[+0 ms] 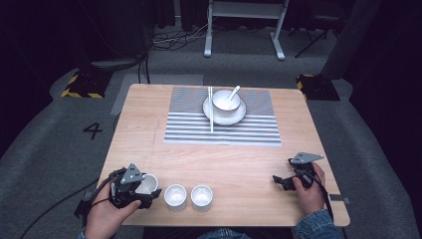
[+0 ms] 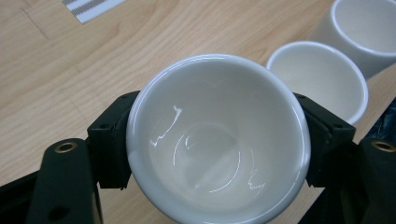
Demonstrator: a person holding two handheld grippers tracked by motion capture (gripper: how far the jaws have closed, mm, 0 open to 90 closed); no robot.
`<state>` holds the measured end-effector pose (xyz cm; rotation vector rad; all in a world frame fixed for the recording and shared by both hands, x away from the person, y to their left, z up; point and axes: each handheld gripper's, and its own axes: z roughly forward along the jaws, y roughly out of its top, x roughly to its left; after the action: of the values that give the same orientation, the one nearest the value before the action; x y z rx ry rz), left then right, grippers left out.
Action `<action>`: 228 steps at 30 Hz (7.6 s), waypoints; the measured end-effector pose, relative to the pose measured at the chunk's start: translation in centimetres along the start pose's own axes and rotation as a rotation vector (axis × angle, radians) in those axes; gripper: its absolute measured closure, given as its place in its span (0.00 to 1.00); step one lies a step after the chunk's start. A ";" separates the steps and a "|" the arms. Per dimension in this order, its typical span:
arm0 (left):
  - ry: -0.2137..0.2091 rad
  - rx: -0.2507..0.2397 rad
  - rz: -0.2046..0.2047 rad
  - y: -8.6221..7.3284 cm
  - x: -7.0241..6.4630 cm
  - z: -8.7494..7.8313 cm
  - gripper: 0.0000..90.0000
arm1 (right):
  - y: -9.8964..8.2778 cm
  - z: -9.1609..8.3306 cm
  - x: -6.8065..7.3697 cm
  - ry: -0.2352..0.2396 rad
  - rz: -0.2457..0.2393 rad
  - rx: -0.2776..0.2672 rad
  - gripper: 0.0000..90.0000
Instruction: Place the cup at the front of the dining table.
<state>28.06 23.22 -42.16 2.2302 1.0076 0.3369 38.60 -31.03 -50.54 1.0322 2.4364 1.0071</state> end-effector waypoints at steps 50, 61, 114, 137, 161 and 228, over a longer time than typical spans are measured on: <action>0.003 -0.123 0.021 11.1 6.5 2.7 0.29 | 0.0 0.0 0.0 0.000 0.000 0.000 0.01; 0.005 -0.147 -0.018 13.3 7.2 4.4 0.30 | 0.0 0.0 0.0 0.000 0.000 0.000 0.01; 0.026 -0.130 -0.027 19.3 11.5 18.7 0.30 | 0.0 0.0 0.0 0.000 0.000 0.000 0.01; 0.012 -0.075 0.037 18.2 11.3 20.9 0.29 | 0.0 0.0 0.0 0.000 0.000 0.000 0.01; 0.047 -0.134 0.040 18.7 10.8 19.4 0.26 | 0.0 0.0 0.0 0.000 0.000 0.000 0.01; 0.097 -0.116 0.021 7.9 7.5 4.3 0.28 | 0.0 0.0 0.0 0.000 0.000 0.000 0.01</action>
<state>39.64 22.97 -40.40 2.1390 0.9899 0.5046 38.60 -31.03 -50.54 1.0318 2.4363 1.0068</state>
